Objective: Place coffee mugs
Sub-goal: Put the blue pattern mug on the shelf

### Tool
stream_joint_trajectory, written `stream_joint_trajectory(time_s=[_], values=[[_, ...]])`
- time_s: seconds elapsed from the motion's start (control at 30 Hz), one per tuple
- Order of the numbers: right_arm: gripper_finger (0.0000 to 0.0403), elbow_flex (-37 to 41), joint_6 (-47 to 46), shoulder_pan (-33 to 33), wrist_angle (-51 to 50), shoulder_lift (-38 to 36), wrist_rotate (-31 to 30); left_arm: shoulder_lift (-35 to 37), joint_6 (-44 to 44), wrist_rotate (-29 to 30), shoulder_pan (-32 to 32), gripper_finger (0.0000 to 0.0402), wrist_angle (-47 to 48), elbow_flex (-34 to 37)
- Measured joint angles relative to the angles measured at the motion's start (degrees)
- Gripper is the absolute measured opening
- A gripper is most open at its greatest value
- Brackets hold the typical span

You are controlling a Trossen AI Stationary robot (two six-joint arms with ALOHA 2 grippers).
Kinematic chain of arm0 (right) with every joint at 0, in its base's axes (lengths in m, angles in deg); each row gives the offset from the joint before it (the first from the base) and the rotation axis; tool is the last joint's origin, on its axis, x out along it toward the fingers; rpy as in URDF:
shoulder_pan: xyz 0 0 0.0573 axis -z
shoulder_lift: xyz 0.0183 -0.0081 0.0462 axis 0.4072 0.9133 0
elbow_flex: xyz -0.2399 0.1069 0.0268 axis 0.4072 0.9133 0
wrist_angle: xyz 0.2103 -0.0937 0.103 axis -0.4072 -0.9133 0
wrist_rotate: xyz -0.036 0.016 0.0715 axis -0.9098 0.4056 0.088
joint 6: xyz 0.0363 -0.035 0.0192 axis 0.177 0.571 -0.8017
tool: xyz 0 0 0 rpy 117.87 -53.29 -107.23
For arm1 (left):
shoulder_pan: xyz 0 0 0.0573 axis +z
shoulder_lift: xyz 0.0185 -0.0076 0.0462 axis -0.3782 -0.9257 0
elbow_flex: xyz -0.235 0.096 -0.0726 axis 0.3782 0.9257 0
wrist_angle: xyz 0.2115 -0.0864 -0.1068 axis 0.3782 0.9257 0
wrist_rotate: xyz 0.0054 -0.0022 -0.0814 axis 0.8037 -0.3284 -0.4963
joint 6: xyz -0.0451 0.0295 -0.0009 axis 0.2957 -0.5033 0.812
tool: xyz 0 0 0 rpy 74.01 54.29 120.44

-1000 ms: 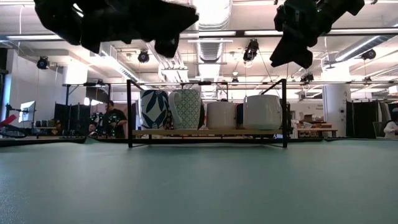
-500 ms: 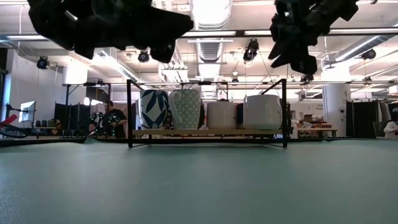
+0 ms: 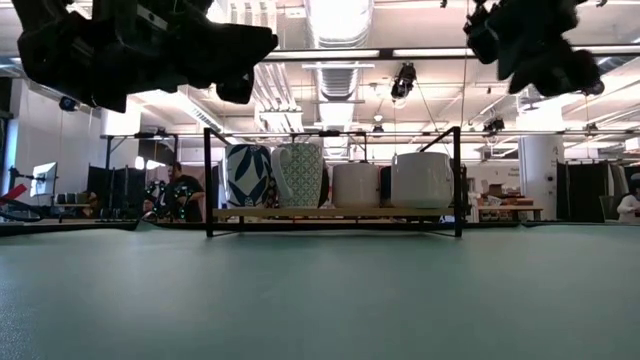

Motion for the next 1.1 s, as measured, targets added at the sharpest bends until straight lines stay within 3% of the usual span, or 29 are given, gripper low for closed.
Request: stream_joint_trajectory(time_s=[0.23,0.4,0.5,0.7,0.93,1.1], values=[[0.011,0.2,-7.2,-11.2,0.0,4.2,1.9,0.0,0.9,1.2,-0.7,0.0042,-1.1,-0.5],[0.0138,-0.4,-5.9,-17.8,0.1,7.8,10.9,0.0,0.3,4.7,-4.7,0.0042,0.3,-2.3],[0.0145,-0.4,-5.1,-21.9,0.0,9.5,14.5,-0.4,-0.5,11.1,-8.5,0.0042,3.8,-3.9],[0.014,-0.3,-4.7,-28.2,-1.2,12.4,14.9,-2.0,-4.6,21.6,-14.5,0.0042,7.1,-7.1],[0.0123,-0.3,-0.4,-34.0,-4.6,15.2,14.6,-4.7,-6.1,24.7,-17.0,0.0042,12.7,-12.7],[0.0126,-0.3,3.0,-35.8,-8.5,16.1,10.1,-7.6,-6.1,25.1,-17.3,0.0042,15.7,-17.1]])
